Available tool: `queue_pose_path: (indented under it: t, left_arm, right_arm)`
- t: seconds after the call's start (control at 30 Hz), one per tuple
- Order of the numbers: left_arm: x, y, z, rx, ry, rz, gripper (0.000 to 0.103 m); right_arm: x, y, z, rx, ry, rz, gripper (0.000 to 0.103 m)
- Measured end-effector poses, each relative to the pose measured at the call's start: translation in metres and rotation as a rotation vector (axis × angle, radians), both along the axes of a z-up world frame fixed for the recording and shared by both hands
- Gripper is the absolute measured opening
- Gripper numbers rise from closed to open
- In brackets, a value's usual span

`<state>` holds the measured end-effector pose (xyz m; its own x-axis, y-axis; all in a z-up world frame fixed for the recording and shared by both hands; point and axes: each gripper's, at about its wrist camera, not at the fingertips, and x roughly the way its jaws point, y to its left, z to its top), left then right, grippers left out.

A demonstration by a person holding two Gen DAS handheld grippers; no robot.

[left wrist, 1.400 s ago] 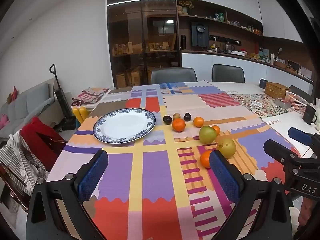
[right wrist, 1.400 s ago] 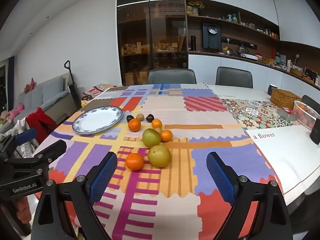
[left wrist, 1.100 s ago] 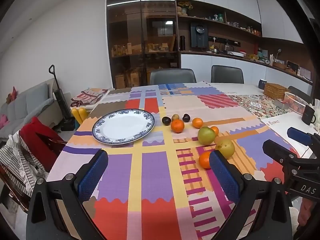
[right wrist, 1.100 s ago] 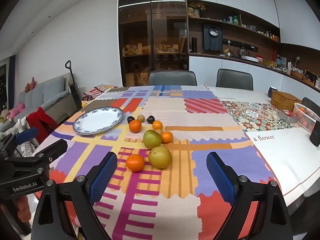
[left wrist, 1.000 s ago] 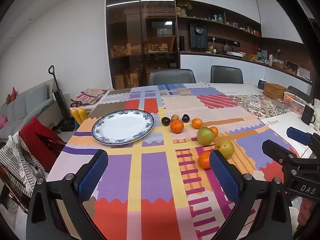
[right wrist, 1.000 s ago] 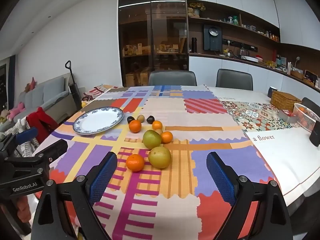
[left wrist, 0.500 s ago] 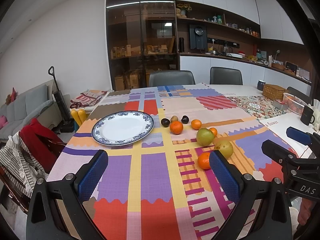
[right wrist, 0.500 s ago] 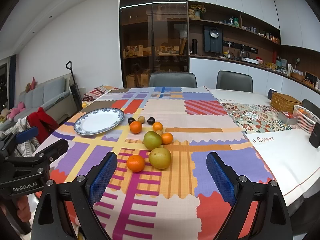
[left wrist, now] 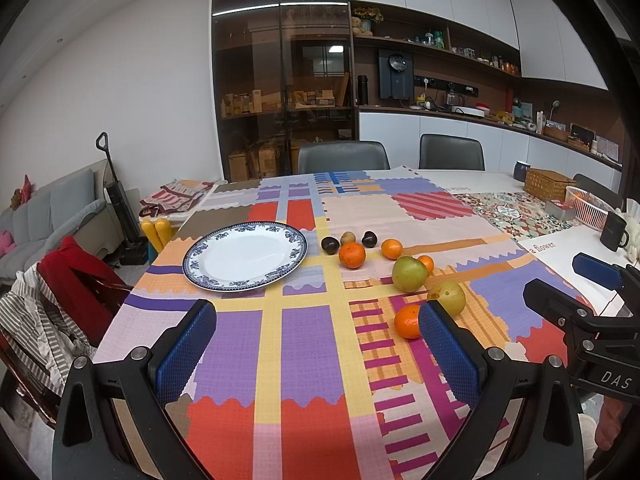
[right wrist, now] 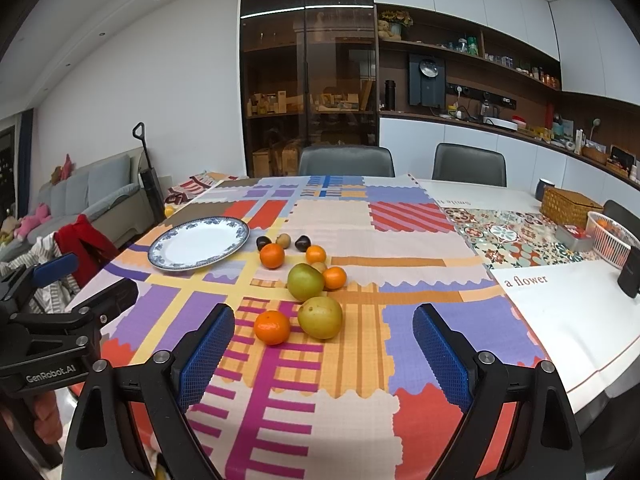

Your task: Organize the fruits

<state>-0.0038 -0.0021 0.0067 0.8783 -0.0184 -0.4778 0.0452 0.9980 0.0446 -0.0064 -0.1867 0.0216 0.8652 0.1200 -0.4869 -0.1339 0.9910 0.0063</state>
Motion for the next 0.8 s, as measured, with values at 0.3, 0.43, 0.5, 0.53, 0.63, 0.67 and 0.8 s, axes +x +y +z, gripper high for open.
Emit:
queue_pose_path:
  t: [0.3, 0.43, 0.5, 0.53, 0.63, 0.67, 0.8]
  left_arm:
    - [0.0, 0.0001, 0.0001, -0.001, -0.001, 0.0, 0.103]
    - [-0.0001, 0.0001, 0.0002, -0.001, -0.002, 0.0, 0.103]
    - [-0.0003, 0.0, 0.0009, -0.001, -0.002, 0.0, 0.103]
    - [-0.0004, 0.0, 0.0015, -0.001, -0.002, 0.0, 0.103]
    - [-0.0006, 0.0001, 0.0014, -0.001, -0.002, 0.0, 0.103]
    - [-0.0005, 0.0001, 0.0014, -0.001, -0.003, 0.0, 0.103]
    - [-0.0006, -0.0001, 0.0023, -0.001, -0.004, 0.0, 0.103]
  right_arm:
    - [-0.0005, -0.0001, 0.0008, -0.001, -0.002, 0.0, 0.092]
    - [-0.0011, 0.0, 0.001, -0.002, -0.003, 0.001, 0.092]
    - [-0.0008, 0.0001, 0.0002, -0.001, -0.002, 0.001, 0.092]
    - [-0.0006, 0.0002, -0.0005, -0.001, -0.003, 0.001, 0.092]
    - [-0.0014, 0.0003, 0.0006, -0.002, -0.003, 0.001, 0.092]
    - [-0.0008, 0.0004, -0.0007, -0.002, -0.004, 0.0, 0.092]
    - [-0.001, 0.0004, -0.0009, -0.002, -0.005, 0.001, 0.092]
